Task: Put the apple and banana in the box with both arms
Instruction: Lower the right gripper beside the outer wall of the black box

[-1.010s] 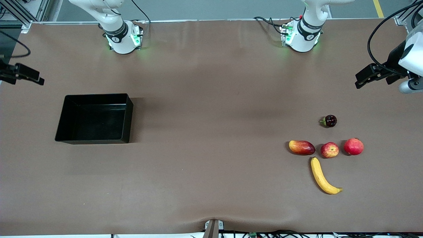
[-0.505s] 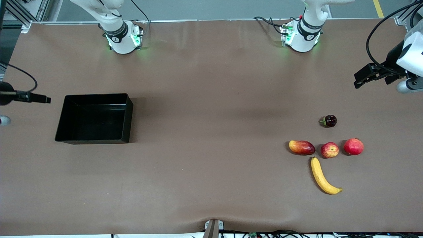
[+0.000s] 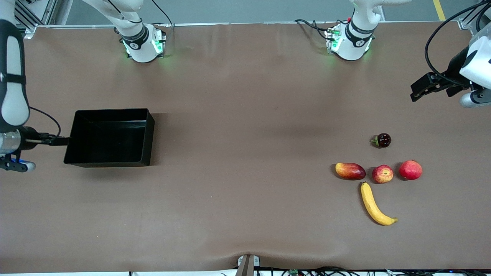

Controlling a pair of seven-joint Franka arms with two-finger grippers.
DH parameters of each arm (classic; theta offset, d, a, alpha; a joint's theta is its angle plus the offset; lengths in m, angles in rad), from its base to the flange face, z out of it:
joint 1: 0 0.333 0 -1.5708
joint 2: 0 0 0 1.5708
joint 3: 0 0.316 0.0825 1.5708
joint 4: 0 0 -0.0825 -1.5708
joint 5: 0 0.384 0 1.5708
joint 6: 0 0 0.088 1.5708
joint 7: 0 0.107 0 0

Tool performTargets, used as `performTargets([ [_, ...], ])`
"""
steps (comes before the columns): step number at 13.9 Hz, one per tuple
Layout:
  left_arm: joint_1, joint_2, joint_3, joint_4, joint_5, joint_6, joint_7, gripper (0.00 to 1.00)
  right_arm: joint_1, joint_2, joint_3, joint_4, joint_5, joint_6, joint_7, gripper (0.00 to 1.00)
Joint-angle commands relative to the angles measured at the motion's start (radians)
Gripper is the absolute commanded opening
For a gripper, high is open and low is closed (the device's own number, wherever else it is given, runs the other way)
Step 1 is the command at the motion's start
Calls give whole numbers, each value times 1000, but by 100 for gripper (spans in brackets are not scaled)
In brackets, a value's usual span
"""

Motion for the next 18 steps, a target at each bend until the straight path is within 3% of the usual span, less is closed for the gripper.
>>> performTargets([
  [1,5,-12,2,5,-24,-26,18,100,-35,-3,17,-86,-19,110,-5,100],
  [4,4,-17,-1,8,-23,-42,8,100,-87,46,17,-100,-24,213,-149,100],
  [7,2,-17,-4,11,-21,-43,1,100,-130,106,17,-128,-23,297,-169,100],
  [8,4,-18,-4,11,-20,-43,1,100,-130,112,17,-138,-23,307,-171,91],
  [9,4,-20,-4,11,-20,-45,0,100,-127,112,17,-142,-23,302,-169,42],
  [10,5,-20,-1,11,-15,-45,6,100,-125,112,18,-142,-20,296,-168,6],
  [11,5,-20,0,11,-14,-45,14,100,-122,111,18,-142,-15,286,-166,0],
  [18,7,-20,3,12,-8,-45,20,100,-95,99,25,-71,-9,169,-163,0],
])
